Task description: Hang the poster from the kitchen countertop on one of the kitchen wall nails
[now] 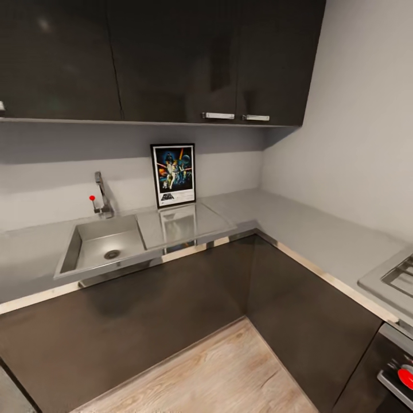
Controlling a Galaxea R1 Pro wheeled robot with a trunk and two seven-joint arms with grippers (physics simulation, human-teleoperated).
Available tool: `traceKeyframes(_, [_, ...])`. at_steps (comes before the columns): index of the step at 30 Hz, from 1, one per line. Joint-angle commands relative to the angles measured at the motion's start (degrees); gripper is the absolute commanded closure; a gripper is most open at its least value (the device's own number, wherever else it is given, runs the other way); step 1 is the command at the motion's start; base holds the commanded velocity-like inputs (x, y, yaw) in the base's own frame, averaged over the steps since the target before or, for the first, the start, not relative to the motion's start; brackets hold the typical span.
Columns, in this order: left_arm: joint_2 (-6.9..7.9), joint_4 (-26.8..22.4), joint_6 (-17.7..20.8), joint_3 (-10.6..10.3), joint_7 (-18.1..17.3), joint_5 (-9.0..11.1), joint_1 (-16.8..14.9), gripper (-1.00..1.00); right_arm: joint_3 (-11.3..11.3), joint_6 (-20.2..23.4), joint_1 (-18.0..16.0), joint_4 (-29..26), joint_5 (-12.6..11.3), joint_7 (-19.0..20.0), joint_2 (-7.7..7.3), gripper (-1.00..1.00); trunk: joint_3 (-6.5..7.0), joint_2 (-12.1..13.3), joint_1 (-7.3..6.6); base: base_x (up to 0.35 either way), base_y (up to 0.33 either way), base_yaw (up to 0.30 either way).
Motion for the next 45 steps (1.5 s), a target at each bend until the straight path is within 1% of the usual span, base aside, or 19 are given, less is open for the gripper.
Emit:
traceKeyframes(1, [-0.02,-0.05,-0.09,0.04,0.00,-0.03,0.01,-1.00,-0.02,-0.18,-0.02,0.04,0.05,-0.05,0.00,-1.00,-0.05,-0.02,0.00,0.002,-0.002,0.291])
traceKeyframes(4, [-0.02,-0.05,-0.09,0.04,0.00,-0.03,0.01,-1.00,-0.02,-0.18,-0.02,0.04,0.05,-0.07,0.00,-1.00,-0.05,-0.02,0.00,0.001,-0.001,0.284])
traceKeyframes(8, [-0.02,-0.05,-0.09,-0.02,0.00,-0.03,0.01,-1.00,0.12,-0.13,-0.02,0.03,0.05,-0.02,0.00,-1.00,-0.05,-0.02,0.00,0.059,-0.055,0.125])
traceKeyframes(24, [-0.02,-0.05,-0.09,-0.04,0.00,-0.03,0.01,-1.00,0.33,-0.10,-0.02,0.04,0.09,0.00,-0.01,-1.00,-0.05,-0.02,0.00,0.203,-0.189,0.009])
traceKeyframes(29, [-0.02,-0.05,-0.09,0.02,0.00,-0.03,0.01,-1.00,0.34,-0.10,-0.02,0.04,0.07,0.00,0.00,-1.00,-0.05,-0.02,0.00,0.074,-0.070,0.007])
traceKeyframes(34, [-0.02,-0.05,-0.09,0.04,0.00,-0.03,0.01,-1.00,0.39,-0.13,-0.02,0.05,0.05,0.00,0.00,-1.00,-0.05,-0.02,0.00,0.012,-0.011,0.190])
traceKeyframes(45, [-0.02,-0.05,-0.09,0.05,0.00,-0.03,0.01,-1.00,0.34,-0.17,-0.02,0.05,0.05,0.00,0.00,-1.00,-0.05,-0.02,0.00,0.001,-0.001,0.275])
